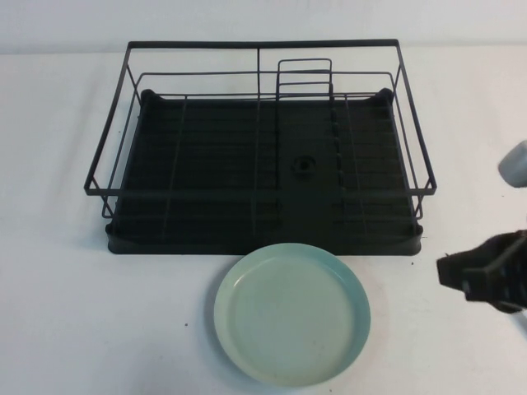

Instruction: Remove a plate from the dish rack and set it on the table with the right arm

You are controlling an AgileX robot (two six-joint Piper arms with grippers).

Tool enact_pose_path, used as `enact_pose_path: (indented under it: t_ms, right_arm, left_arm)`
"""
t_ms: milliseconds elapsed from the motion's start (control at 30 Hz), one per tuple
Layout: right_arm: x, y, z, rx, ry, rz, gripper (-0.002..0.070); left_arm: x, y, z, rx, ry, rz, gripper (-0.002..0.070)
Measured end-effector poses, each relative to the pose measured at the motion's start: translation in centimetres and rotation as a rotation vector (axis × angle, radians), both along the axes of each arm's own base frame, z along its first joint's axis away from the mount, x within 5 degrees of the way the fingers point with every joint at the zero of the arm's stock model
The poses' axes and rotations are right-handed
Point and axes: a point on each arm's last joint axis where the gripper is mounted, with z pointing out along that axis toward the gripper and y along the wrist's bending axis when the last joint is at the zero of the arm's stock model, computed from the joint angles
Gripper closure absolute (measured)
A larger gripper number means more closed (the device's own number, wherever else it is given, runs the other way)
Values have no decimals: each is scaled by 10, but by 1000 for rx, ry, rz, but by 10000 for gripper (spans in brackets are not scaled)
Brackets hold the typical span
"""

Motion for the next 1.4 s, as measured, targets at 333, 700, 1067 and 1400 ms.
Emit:
enact_pose_path:
  t_ms: [333,700,1067,1400]
  right_arm:
    - [-70,-35,26,-104,-75,111,693]
    - [-79,-55,-2,-204,-208,40,694]
    - [-97,-102,-76,-235,-598,-452,694]
    - [-109,-105,-116,-140,-784,-548,694]
  left_arm:
    - [0,0,0,0,0,0,679]
    - [0,0,0,0,0,0,679]
    - [0,0,0,0,0,0,679]
    - [0,0,0,0,0,0,679]
